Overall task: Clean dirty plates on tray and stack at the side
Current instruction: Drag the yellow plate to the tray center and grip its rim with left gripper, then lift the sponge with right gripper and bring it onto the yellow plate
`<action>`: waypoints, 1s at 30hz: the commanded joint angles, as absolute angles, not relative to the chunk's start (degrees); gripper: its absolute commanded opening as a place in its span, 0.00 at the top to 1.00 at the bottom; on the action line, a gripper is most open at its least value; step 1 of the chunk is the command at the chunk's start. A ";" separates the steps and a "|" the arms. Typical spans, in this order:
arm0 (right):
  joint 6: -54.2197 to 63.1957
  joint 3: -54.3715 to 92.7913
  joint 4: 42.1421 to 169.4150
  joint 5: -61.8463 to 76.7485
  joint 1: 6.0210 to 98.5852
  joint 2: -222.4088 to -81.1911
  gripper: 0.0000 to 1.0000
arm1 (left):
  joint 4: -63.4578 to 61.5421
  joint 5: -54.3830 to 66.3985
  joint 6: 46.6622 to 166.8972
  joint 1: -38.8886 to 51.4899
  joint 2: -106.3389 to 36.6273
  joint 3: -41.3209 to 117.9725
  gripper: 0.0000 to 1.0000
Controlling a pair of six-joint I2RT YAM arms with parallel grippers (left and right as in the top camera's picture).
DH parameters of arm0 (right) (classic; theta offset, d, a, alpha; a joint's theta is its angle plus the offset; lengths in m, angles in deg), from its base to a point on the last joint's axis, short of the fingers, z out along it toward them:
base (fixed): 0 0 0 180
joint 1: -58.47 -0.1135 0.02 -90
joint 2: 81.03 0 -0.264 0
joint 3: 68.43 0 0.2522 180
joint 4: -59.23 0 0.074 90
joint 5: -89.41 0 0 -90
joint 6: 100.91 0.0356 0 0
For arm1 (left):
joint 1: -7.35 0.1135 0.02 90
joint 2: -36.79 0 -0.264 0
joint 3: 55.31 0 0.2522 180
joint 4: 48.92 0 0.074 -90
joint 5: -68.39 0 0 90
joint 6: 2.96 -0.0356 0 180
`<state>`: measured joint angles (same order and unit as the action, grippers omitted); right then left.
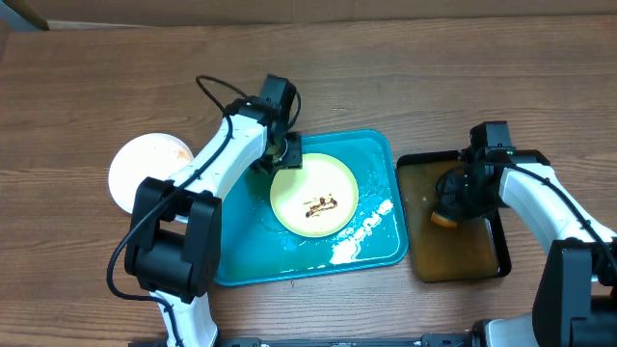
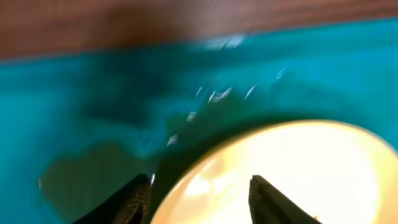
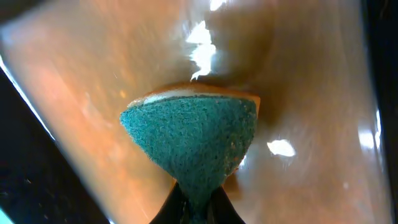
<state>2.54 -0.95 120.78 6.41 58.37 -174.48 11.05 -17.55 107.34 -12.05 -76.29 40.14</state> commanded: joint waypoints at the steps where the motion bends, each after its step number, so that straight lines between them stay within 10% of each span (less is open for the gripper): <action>1: 2.30 -1.15 119.06 5.87 58.15 -174.37 0.96 | 9.24 -17.58 102.18 -12.16 -75.02 41.04 0.44; 24: 0.62 -8.97 109.51 2.89 58.15 -174.50 0.96 | 6.64 -17.29 98.57 -12.16 -76.46 32.62 0.65; 30: 0.62 -8.97 109.44 2.89 58.15 -174.50 0.96 | 9.19 -17.29 98.94 -12.05 -76.44 32.21 0.96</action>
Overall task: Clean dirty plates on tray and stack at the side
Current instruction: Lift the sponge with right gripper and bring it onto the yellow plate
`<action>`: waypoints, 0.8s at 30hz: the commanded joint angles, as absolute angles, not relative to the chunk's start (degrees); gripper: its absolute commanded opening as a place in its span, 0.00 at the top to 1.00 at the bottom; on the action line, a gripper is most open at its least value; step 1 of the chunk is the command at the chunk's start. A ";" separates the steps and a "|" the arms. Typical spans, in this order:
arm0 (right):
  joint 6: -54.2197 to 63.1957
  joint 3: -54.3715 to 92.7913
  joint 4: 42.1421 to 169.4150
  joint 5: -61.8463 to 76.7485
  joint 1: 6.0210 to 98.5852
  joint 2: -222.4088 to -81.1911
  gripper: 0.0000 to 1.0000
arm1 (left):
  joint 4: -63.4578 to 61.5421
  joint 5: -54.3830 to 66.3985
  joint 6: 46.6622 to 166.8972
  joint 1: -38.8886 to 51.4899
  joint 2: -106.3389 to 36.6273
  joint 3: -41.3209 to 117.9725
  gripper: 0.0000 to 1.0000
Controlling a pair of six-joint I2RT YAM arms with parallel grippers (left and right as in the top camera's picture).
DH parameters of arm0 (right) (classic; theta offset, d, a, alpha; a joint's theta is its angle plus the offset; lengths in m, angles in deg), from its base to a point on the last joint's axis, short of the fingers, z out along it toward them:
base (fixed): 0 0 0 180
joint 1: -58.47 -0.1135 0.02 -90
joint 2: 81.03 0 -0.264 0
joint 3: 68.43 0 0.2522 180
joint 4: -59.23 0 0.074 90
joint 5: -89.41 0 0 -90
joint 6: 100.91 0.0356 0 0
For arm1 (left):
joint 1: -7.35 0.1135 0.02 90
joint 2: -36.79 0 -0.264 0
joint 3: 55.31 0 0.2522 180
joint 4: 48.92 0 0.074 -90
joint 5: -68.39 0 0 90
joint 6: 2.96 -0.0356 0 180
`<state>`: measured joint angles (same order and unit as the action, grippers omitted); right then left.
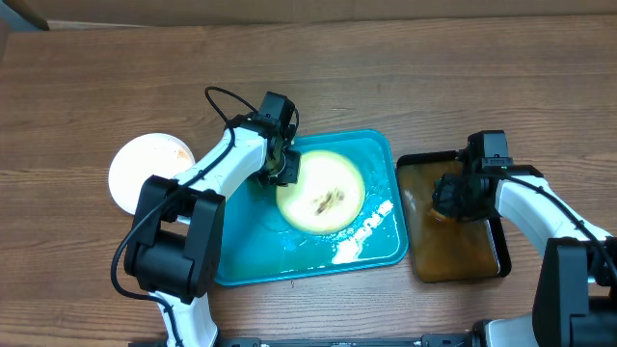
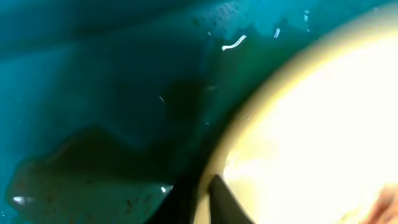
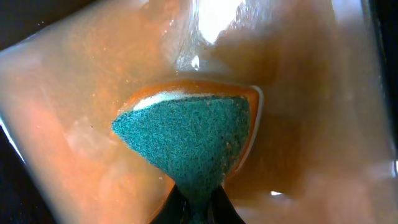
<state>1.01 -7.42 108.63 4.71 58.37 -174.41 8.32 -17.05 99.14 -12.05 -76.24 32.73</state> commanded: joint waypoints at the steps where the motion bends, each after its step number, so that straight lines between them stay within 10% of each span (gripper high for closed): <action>1: 0.60 -8.97 109.42 2.87 58.15 -174.50 0.96 | 9.89 -17.29 100.04 -12.03 -76.44 32.21 0.96; 24: -6.68 10.50 125.40 16.03 51.13 -169.25 0.96 | 16.49 -14.01 115.34 -10.67 -76.44 32.21 0.96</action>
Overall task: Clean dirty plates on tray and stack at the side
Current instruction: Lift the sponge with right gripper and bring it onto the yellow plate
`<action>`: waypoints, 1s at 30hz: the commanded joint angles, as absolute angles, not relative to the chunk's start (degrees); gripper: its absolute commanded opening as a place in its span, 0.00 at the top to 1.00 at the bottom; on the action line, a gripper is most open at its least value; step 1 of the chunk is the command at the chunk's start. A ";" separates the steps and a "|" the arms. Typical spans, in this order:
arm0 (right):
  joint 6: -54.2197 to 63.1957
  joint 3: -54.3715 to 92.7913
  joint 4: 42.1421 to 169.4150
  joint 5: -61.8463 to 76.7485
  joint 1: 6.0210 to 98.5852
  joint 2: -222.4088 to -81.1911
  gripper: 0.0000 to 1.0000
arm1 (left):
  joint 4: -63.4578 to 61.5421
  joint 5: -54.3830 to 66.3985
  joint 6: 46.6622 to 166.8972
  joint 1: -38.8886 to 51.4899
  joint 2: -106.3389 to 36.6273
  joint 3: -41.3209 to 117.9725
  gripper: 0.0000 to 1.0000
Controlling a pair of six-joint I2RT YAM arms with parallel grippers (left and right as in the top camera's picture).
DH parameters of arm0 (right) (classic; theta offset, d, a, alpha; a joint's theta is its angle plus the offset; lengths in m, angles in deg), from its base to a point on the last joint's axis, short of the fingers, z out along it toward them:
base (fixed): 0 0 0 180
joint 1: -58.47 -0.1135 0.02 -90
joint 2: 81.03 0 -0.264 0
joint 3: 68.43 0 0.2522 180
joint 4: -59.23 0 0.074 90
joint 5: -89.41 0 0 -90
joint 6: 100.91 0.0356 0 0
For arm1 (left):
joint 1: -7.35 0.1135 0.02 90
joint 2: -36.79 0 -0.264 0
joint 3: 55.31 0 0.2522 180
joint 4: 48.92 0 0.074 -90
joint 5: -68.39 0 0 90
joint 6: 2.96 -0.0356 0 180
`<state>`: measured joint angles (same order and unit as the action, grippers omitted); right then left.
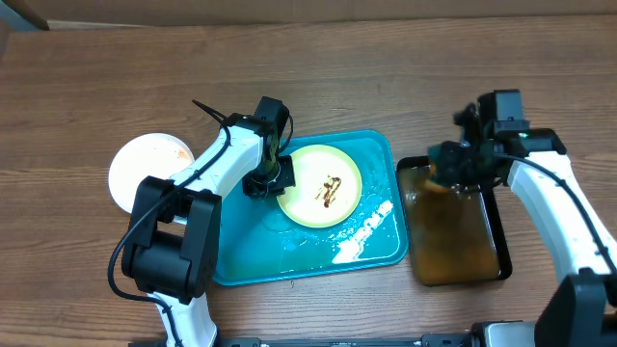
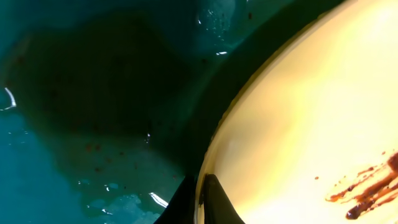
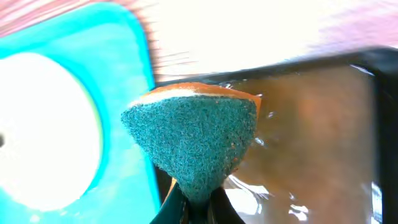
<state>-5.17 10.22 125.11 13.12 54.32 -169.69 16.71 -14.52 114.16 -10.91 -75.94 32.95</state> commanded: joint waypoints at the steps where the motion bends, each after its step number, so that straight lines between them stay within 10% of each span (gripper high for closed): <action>1: -6.64 10.50 125.18 16.03 49.32 -169.34 0.96 | 16.43 -13.90 115.34 -10.67 -76.44 32.21 0.96; 30: 7.18 10.19 102.18 7.42 19.57 -186.93 0.96 | 16.84 -11.65 114.27 -10.67 -76.44 32.10 0.96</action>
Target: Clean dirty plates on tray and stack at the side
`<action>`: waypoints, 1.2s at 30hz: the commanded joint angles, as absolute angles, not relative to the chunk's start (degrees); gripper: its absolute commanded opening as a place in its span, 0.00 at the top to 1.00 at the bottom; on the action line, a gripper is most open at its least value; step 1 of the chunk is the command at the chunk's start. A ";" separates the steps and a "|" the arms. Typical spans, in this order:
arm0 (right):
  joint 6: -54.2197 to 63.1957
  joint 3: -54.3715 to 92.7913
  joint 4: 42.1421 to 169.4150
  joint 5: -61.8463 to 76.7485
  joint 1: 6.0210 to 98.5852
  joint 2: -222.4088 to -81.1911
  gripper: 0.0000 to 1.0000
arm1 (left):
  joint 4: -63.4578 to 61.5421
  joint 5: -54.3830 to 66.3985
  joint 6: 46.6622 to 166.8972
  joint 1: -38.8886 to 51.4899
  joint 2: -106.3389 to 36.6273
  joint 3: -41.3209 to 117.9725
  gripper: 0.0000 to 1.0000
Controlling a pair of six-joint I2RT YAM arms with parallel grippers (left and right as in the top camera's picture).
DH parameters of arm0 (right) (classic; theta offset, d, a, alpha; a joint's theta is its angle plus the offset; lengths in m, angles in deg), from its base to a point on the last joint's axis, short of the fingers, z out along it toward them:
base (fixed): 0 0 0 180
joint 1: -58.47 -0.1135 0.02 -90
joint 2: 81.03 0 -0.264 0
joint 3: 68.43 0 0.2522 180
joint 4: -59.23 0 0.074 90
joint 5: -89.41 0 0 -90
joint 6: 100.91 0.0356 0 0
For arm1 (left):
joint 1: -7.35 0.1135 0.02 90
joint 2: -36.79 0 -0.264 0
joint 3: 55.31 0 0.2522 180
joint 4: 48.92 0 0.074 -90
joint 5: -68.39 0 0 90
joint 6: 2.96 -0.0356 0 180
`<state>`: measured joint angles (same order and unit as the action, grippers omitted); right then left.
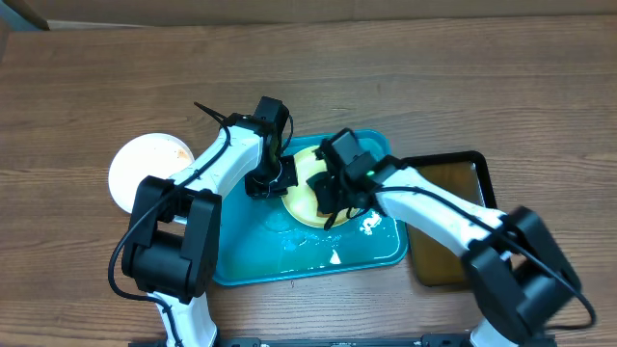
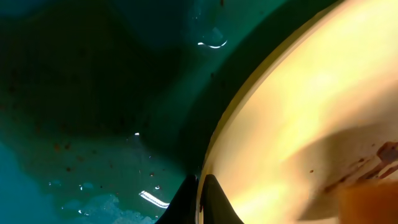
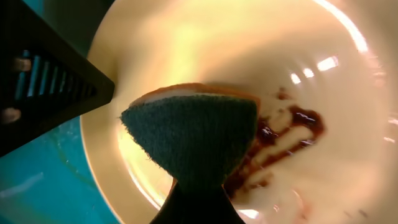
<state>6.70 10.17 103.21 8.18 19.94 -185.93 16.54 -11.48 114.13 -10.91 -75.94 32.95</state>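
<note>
A pale yellow plate (image 1: 301,190) with a brown sauce smear (image 3: 292,124) lies in the teal tray (image 1: 246,255). My left gripper (image 1: 275,183) is shut on the plate's left rim; in the left wrist view its tips (image 2: 200,183) pinch the rim of the plate (image 2: 298,124). My right gripper (image 1: 333,193) is shut on a sponge (image 3: 193,137) with a green scouring face and an orange body. It holds the sponge over the plate (image 3: 323,93), beside the smear. Whether the sponge touches the plate cannot be told.
A white plate with an orange stain (image 1: 145,172) sits on the wooden table left of the tray. A black tray of brownish water (image 1: 453,222) stands to the right. White suds (image 1: 371,224) lie on the teal tray's right part.
My right arm has moved left with the sponge, from over the black tray's left edge to over the yellow plate. My left gripper still pinches the plate's rim in the same place.
First my left gripper stood open at the plate's rim while my right held the sponge in the brown water. Then the left was shut on the rim. Then the sponge was out of the water near the teal tray, and now it is at the smear.
</note>
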 commanded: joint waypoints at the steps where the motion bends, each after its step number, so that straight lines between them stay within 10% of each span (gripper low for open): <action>1: 7.20 10.19 101.59 6.39 19.57 -187.77 0.96 | 16.87 -11.65 114.27 -10.67 -76.44 32.10 0.96; 16: 7.13 10.46 101.53 -17.11 19.64 -188.75 0.96 | 17.22 -11.67 114.24 -10.67 -76.44 32.10 0.96; 36: -0.60 18.81 107.17 -6.92 19.66 -184.05 0.96 | 16.65 -11.70 114.27 -10.67 -76.46 30.52 0.96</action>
<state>3.61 14.39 106.47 -8.87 19.55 -187.90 16.47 -10.43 114.13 -10.89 -75.94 32.18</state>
